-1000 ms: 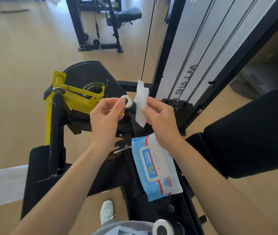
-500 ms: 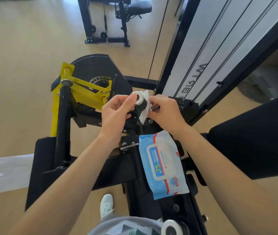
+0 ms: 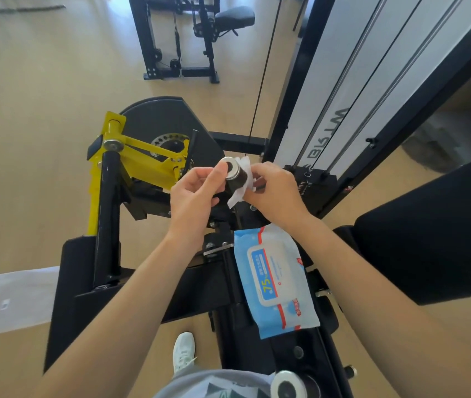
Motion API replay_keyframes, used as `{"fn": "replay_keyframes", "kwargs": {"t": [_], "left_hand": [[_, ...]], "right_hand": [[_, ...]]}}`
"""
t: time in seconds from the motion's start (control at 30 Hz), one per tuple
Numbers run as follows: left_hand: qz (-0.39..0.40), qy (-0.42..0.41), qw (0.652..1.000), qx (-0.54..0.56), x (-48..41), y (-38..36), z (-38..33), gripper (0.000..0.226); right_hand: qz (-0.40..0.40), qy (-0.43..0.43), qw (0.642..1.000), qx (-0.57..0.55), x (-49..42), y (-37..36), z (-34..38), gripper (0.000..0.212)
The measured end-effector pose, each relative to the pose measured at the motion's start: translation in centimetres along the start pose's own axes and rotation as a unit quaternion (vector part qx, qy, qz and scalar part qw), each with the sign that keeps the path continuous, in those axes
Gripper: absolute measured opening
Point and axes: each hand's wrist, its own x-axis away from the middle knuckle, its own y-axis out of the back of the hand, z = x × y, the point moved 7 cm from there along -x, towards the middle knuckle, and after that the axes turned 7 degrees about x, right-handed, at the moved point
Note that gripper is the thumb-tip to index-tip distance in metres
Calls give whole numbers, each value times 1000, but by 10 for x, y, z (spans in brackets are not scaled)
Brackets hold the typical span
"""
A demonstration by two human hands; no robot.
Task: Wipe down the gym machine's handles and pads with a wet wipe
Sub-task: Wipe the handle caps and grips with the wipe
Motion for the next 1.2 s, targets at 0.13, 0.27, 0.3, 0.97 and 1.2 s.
{"fn": "replay_keyframes", "kwargs": {"t": [0.13,0.27,0.3,0.97,1.2], "left_hand": [[3,4,1000,12,3,-2,-1,45],[-18,7,1000,20,11,-2,4,33],[-20,3,1000,23,14,-2,5,31],[-16,-28,994,100,27,-8,8,32],[-3,-23,994,109,16,-12,11,32]], "right_hand": [[-49,52,997,-32,1,11,25,40],[-30,14,999,-8,1,2,12,41],[-19,-3,1000,1,2,-1,6,41],[-5,-61,973,-223,18,21,14,26],[1,-26,986,-165,11,13,22,30]]}}
